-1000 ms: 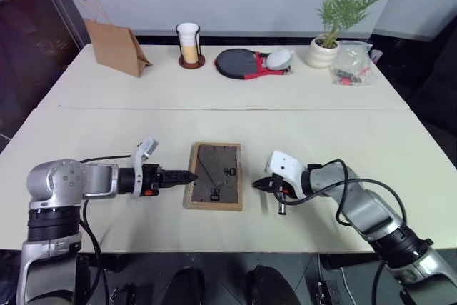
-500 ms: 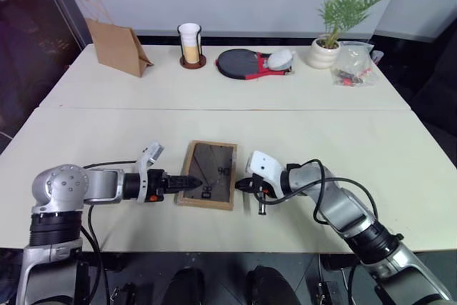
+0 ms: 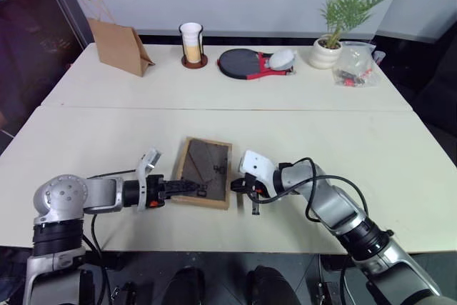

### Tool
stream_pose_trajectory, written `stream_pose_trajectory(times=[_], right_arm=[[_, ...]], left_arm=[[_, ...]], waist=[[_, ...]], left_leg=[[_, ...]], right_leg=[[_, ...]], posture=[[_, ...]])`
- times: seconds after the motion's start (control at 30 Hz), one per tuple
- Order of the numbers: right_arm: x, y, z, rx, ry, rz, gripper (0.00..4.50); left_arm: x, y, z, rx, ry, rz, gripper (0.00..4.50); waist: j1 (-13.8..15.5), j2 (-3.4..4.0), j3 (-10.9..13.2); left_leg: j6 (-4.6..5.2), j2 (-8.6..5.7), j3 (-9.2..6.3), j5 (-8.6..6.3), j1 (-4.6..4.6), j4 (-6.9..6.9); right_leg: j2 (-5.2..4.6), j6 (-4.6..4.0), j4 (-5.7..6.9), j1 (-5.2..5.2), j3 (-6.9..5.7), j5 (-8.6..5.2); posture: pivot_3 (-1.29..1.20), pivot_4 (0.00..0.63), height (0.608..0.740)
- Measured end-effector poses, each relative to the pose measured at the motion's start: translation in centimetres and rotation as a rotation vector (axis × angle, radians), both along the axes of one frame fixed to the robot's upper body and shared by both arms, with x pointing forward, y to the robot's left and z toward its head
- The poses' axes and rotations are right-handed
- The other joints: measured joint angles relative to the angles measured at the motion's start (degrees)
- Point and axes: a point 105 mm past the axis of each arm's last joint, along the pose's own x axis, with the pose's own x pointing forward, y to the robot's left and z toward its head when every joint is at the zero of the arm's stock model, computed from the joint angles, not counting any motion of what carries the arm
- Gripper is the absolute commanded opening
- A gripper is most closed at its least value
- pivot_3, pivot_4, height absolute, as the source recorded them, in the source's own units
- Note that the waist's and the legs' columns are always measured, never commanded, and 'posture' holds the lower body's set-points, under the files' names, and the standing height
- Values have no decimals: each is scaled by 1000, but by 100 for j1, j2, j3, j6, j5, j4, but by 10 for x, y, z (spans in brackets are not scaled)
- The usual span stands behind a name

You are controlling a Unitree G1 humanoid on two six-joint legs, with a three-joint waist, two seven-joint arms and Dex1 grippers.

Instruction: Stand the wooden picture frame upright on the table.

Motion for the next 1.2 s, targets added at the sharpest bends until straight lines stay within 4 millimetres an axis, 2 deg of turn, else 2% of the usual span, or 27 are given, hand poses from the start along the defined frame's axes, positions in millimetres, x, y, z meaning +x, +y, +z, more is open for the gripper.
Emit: stream_pose_trajectory(times=[0.17, 0.3, 0.4, 0.47, 0.63, 0.73, 0.83, 0.97, 1.0, 1.2], right_arm=[[-1, -7, 3, -7, -11, -10, 0], [3, -27, 19, -4, -48, -57, 0], [10, -48, 41, 25, -82, -121, 0], [12, -52, 59, 79, -90, -145, 0], [10, -41, 108, 263, -56, -114, 0], [7, -27, 124, 337, -25, -70, 871], [8, -14, 130, 406, 65, -49, 2333], [11, -9, 130, 438, 146, -46, 4326], [14, -8, 129, 452, 172, -50, 4448], [23, 2, 130, 488, 265, -25, 4448]], left_arm=[[0, -1, 1, -43, 0, 16, 1048], [-1, -3, 10, -127, -24, 18, 1048], [-2, -4, 16, -174, -37, 17, 1048], [-4, -6, 18, -214, -38, 12, 1048], [-12, -16, 18, -288, -22, -12, 1048], [-13, -20, 18, -294, -18, -11, 1048], [-11, -23, 19, -306, -21, 0, 1048], [-12, -25, 21, -314, -29, 4, 1048], [-14, -24, 21, -309, -31, 8, 1048], [-20, -29, 22, -307, -31, -3, 1048]], waist=[[-5, 0, 0], [12, -1, 0], [14, -1, 0], [-5, -1, 0], [-21, 0, 0], [-1, -1, 0], [7, -1, 0], [7, -1, 0], [-4, -1, 0], [-19, 0, 1]], left_leg=[[0, 0, 0, 0, -2, 0], [0, -1, 0, 0, -3, 0], [1, -2, 0, -1, -3, 0], [1, 1, 0, -1, -3, -1], [1, 3, -2, -1, -1, -6], [1, 0, -2, -2, -2, -5], [2, -1, -1, -2, -5, -5], [4, -2, 0, -4, -8, -6], [4, -2, 1, -4, -8, -8], [5, -2, 2, -4, -8, -18]], right_leg=[[-2, 0, 0, -2, 0, 0], [-6, 0, -2, -1, -1, 0], [-8, 0, -6, 1, -1, 0], [-7, 0, -5, -1, 0, 0], [-8, -1, -4, -3, -1, 0], [-14, -1, -8, -1, -1, 0], [-20, -1, -11, -2, -1, 0], [-23, -2, -20, -2, -2, 0], [-24, -2, -21, -3, -2, 0], [-24, -3, -23, -9, -1, 0]], posture=[[0, 150, 740], [0, 150, 740], [0, 150, 740], [0, 150, 740], [0, 150, 740], [0, 150, 740], [0, 150, 740], [0, 150, 740], [0, 150, 740], [0, 150, 740]])
